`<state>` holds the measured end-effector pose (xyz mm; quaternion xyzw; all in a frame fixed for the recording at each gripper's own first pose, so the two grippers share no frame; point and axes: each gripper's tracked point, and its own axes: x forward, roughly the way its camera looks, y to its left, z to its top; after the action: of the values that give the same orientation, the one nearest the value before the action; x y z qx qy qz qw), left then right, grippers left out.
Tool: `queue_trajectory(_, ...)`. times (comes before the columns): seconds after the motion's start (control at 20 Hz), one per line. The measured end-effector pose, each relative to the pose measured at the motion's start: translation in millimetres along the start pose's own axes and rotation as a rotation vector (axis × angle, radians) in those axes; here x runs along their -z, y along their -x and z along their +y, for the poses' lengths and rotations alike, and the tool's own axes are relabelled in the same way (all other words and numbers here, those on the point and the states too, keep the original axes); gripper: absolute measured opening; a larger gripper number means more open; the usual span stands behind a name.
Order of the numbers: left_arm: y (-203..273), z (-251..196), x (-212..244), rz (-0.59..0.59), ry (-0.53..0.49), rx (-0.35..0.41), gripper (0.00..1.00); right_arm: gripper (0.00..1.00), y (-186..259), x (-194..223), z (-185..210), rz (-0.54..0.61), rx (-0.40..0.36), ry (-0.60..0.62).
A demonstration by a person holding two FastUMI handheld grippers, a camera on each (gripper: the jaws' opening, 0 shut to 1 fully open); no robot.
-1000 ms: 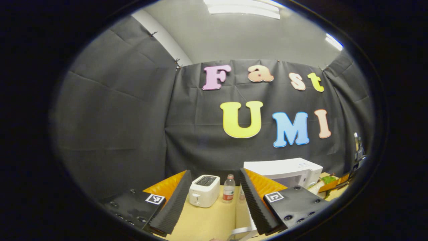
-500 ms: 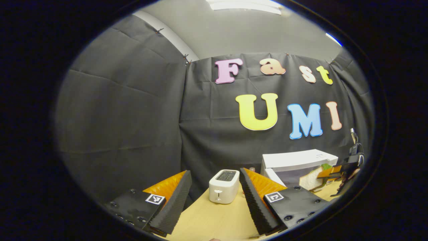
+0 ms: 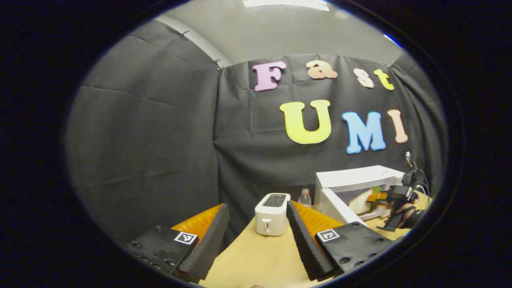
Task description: Open the microwave oven with the left hand, put the food in, and close the microwave oven.
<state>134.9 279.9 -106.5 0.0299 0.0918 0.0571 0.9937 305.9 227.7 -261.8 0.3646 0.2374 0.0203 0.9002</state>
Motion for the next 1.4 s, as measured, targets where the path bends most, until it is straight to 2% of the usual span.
queue_trajectory(0.1,0,4,8,0.027,-0.01,-0.005,0.94,0.36,-21,0,-1,-0.022,-0.009,0.003)
queue_trajectory(0.25,-2,8,7,0.034,-0.047,-0.013,0.93,0.36,-48,8,-18,-0.008,0.017,0.008)
queue_trajectory(0.35,0,9,7,0.039,-0.071,-0.02,0.94,0.36,-55,7,-21,-0.03,0.001,-0.009)
queue_trajectory(0.5,3,11,14,0.059,-0.093,-0.03,0.94,0.35,-67,10,-34,-0.051,0.049,0.022)
queue_trajectory(0.6,4,11,19,0.07,-0.09,-0.032,0.93,0.47,-70,11,-43,-0.057,0.087,0.058)
queue_trajectory(0.65,3,10,21,0.072,-0.087,-0.031,0.93,0.48,-70,11,-44,-0.059,0.094,0.064)
queue_trajectory(0.7,1,9,23,0.076,-0.085,-0.03,0.93,0.48,-70,9,-53,-0.062,0.137,0.084)
queue_trajectory(0.75,1,10,24,0.076,-0.084,-0.029,0.93,0.61,-73,10,-58,-0.058,0.159,0.104)
queue_trajectory(0.85,1,11,27,0.067,-0.078,-0.032,0.94,0.68,-72,5,-70,-0.051,0.219,0.13)
queue_trajectory(0.9,0,10,28,0.063,-0.07,-0.033,0.94,0.74,-72,5,-78,-0.045,0.256,0.154)
queue_trajectory(0.95,2,8,30,0.067,-0.063,-0.031,0.94,0.89,-69,4,-85,-0.039,0.28,0.18)
queue_trajectory(1.1,1,7,40,0.071,-0.045,-0.02,0.94,0.9,-56,-11,-83,-0.058,0.287,0.238)
queue_trajectory(1.25,-3,3,48,0.069,-0.022,-0.018,0.92,0.9,-30,-25,-67,-0.081,0.25,0.317)
queue_trajectory(1.3,-3,-1,51,0.068,-0.013,-0.014,0.94,0.9,-19,-31,-62,-0.091,0.239,0.355)
queue_trajectory(1.35,-2,-3,54,0.066,-0.009,-0.014,0.94,0.98,-7,-38,-55,-0.108,0.229,0.389)
queue_trajectory(1.4,-2,-5,56,0.066,-0.007,-0.011,0.93,0.99,6,-45,-48,-0.126,0.213,0.416)
